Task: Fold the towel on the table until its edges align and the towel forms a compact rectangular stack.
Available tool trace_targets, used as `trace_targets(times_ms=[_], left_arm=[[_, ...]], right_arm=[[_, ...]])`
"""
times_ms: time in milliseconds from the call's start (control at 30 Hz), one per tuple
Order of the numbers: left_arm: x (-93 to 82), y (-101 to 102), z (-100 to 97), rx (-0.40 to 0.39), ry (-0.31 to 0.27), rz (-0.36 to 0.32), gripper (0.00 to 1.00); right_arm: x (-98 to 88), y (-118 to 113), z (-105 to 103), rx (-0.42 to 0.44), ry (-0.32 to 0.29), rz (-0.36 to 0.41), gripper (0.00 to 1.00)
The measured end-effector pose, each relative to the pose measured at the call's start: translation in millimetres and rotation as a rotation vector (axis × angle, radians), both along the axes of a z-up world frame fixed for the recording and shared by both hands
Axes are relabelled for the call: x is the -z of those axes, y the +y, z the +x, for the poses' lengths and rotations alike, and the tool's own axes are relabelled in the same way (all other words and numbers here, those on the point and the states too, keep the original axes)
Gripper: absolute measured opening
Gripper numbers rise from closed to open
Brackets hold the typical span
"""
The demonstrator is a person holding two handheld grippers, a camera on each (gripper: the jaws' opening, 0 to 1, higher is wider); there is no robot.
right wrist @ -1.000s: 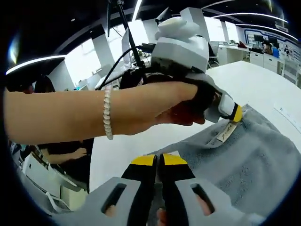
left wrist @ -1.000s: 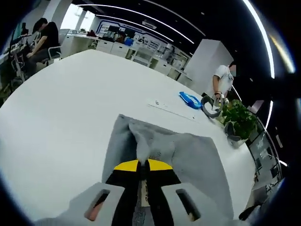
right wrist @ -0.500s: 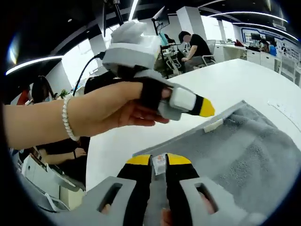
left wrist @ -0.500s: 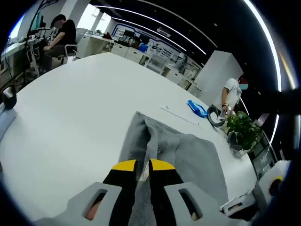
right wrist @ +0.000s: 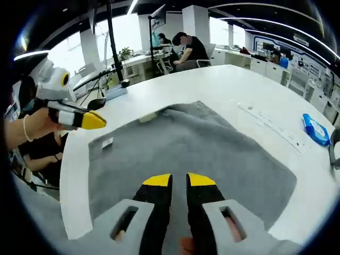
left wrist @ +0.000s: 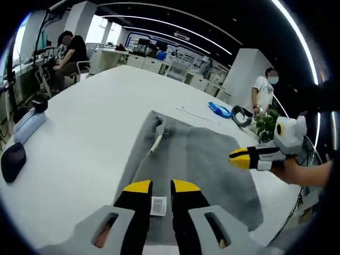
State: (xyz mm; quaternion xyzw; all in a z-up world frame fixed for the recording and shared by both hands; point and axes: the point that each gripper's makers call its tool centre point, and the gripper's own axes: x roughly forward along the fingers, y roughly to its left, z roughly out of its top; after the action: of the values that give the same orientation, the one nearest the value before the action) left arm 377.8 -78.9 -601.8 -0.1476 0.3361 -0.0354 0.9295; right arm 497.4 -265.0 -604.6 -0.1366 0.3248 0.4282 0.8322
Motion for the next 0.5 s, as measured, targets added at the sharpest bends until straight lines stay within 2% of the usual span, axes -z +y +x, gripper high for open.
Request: trace_targets(times_ms=[67,167,267,333,400,467,500], left_arm=[[5.8,-5,-7.3,-0.003,0.012,-0.006,0.15],[21.0,-15,-17.2,-0.007,0.066,-0.022,0.15],[34.0,-21,-22.0,0.025,0.113,0.035,0.15],[40.1,-24,-21.7,0.039,0.132,0.051,0.14],[50.7,-25,-25.2,0.054,0.190,0.057,0.13],[47.4,-22,-20.2,0.038,0.162,0.059,0.11],[48.4,-22,-19.3,0.036,0.171,0.050,0.11]], right_arm=[[0.1,-15,15,0.035,-0.007,-0.007,0.07],[5.3,-40,38,0.068,-0.019,-0.062,0.04],[12.6,-55,55,0.087,-0.013,-0.086,0.04],[20.9,-66,60,0.138,0.041,-0.086,0.05],[29.2,-77,66,0.173,0.057,-0.091,0.04],[35.3,-82,67,0.179,0.067,-0.103,0.02],[37.2,-83,64,0.173,0.067,-0.119,0.02]])
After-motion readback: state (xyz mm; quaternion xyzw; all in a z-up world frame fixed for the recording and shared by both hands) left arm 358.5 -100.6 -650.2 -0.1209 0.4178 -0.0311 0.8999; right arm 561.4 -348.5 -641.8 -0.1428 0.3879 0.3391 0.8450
